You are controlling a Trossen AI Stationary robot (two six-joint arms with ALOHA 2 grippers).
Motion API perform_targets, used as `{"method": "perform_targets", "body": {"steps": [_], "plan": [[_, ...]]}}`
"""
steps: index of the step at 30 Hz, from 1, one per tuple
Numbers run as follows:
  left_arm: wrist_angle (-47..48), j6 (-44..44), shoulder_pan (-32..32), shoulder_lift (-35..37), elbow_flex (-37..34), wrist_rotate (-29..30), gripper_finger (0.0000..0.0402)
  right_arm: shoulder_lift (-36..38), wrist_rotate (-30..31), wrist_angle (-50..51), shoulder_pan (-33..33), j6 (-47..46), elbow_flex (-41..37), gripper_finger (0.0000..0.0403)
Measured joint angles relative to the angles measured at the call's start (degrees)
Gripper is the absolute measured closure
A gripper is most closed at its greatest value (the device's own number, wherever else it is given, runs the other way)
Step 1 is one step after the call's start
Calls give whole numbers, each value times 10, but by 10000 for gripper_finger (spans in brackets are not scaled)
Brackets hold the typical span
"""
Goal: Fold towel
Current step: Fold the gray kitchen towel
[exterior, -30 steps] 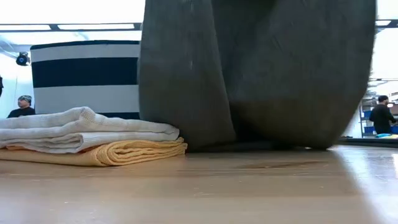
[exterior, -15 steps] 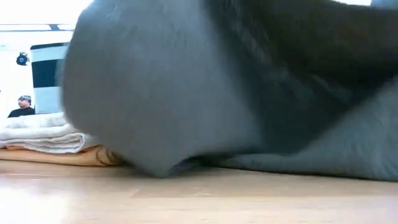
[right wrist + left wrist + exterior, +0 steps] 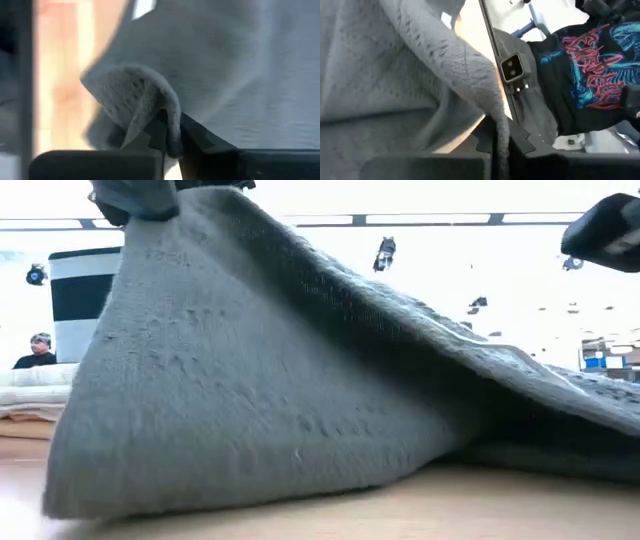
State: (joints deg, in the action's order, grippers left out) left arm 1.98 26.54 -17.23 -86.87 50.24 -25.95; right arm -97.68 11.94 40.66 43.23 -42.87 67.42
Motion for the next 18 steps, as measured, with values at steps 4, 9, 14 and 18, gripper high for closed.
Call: {"method": "perform_targets", "body": {"steps": [4,9,14,18], "plan": [[-9,34,-12,0,-3,-9,367,-8,-63,-15,0,-6,9,338],[5,88,-36,1,-3,-34,313,12,-93,14,0,-6,25,272],[72,73,-36,27,-3,2,264,50,-76,110,0,-39,36,222],[83,5,-22,66,-3,70,245,86,-69,183,0,-90,36,201]]}}
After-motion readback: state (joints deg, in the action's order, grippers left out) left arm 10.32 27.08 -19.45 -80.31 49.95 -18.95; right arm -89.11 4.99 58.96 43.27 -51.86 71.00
